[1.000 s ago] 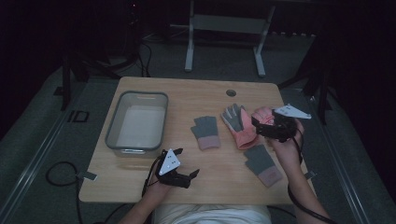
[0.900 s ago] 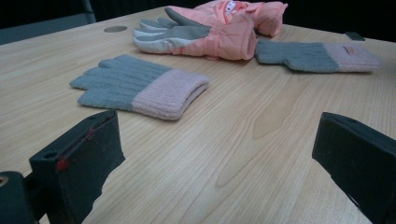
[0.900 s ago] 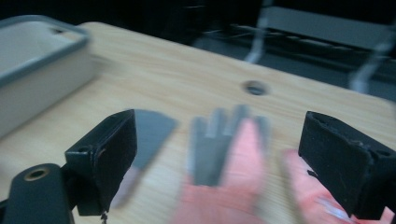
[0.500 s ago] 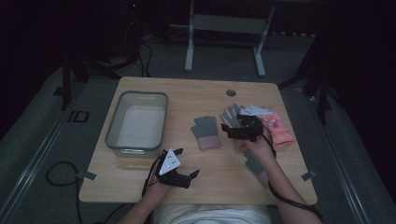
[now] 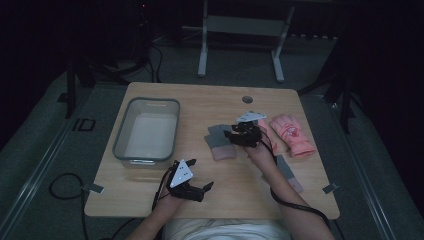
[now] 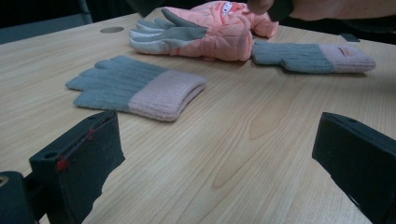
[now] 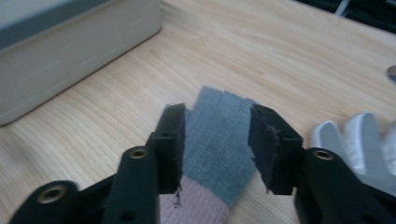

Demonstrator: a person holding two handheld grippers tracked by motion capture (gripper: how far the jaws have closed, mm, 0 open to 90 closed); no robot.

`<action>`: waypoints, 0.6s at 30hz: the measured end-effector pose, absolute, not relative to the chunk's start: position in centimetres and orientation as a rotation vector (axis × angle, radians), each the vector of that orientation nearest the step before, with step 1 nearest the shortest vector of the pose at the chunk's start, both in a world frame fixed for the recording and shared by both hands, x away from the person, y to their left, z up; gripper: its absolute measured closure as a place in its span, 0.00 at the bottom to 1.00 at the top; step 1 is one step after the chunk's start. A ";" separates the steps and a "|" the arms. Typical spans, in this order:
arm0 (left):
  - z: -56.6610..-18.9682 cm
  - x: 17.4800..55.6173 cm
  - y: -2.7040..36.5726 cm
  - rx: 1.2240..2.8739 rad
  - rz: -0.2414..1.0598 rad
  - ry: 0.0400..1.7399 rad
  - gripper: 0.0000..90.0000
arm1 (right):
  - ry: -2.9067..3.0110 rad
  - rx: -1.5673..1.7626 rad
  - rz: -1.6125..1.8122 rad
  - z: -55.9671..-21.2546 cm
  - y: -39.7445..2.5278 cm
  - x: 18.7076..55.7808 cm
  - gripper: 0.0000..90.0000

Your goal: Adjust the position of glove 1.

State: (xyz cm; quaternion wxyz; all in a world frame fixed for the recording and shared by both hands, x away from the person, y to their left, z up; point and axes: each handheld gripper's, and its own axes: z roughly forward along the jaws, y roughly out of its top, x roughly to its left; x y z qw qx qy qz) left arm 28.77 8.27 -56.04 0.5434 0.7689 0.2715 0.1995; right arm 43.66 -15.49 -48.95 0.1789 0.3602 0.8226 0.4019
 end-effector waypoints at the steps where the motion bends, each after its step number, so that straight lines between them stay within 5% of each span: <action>1: -56.0 28.8 8.3 1.825 0.472 0.644 0.01 | 2.335 1.018 1.128 -49.2 -15.2 43.8 0.64; 18: -56.0 28.8 8.4 1.817 0.465 0.654 0.01 | 2.425 1.024 0.910 -52.8 -12.2 46.7 0.57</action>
